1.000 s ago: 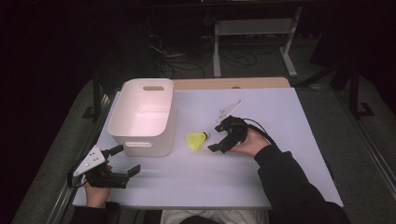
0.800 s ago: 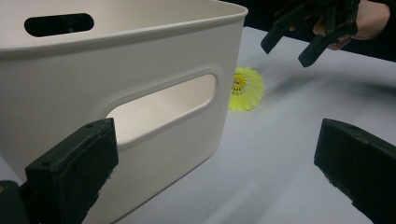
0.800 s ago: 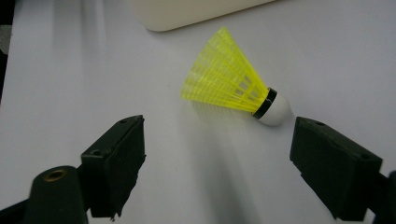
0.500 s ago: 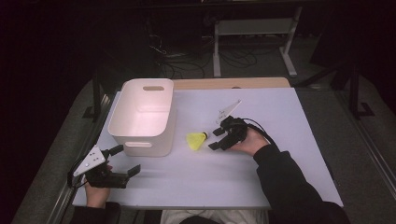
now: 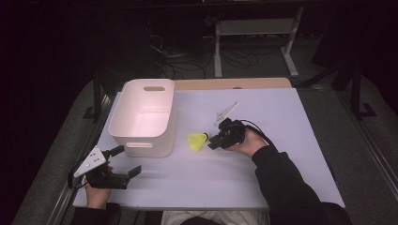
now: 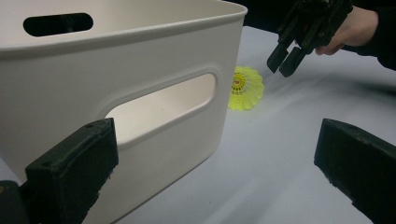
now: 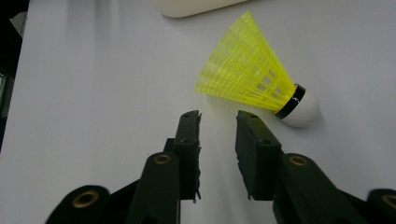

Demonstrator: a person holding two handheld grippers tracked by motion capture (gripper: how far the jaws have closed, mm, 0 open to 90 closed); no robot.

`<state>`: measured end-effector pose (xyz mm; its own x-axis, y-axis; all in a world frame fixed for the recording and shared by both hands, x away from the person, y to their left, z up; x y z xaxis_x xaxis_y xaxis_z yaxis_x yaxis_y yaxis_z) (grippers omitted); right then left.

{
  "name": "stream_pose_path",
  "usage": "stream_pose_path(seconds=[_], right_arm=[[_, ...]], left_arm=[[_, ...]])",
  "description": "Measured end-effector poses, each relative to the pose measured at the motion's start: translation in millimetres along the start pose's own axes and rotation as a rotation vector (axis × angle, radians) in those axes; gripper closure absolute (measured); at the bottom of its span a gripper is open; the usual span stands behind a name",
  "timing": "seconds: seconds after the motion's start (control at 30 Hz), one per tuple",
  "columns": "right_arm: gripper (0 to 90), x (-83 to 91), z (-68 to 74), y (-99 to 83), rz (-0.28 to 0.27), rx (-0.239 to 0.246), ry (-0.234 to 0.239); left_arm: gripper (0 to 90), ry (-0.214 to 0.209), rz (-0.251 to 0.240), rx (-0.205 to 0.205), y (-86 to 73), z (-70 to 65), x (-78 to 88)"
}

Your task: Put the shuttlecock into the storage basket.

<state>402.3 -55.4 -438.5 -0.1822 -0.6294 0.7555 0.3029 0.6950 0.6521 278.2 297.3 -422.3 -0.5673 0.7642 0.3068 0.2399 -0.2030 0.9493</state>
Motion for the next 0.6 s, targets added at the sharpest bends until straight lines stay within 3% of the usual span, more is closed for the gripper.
stream_pose_path(seconds=[0.37,0.6], right_arm=[[85.8,-10.3,3.9,3.4,0.017,0.019,0.019],[88.4,-17.5,6.0,5.2,0.037,0.019,0.023]], left_arm=[[0.0,-0.002,-0.001,0.001,0.1,-0.1,0.0],[0.0,-0.004,-0.002,0.002,0.1,-0.2,-0.2]])
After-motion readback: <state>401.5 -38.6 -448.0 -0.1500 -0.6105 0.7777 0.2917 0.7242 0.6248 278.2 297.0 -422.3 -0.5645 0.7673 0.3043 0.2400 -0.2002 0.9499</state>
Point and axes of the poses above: each handheld gripper's, and its own axes: x roughly backward along the jaws, y roughly out of its top, z roughly to its left, the point moved 4 cm from there along -x, roughly forward along the jaws, and after that the axes turned 7 degrees about -y, right-handed, at the moved point
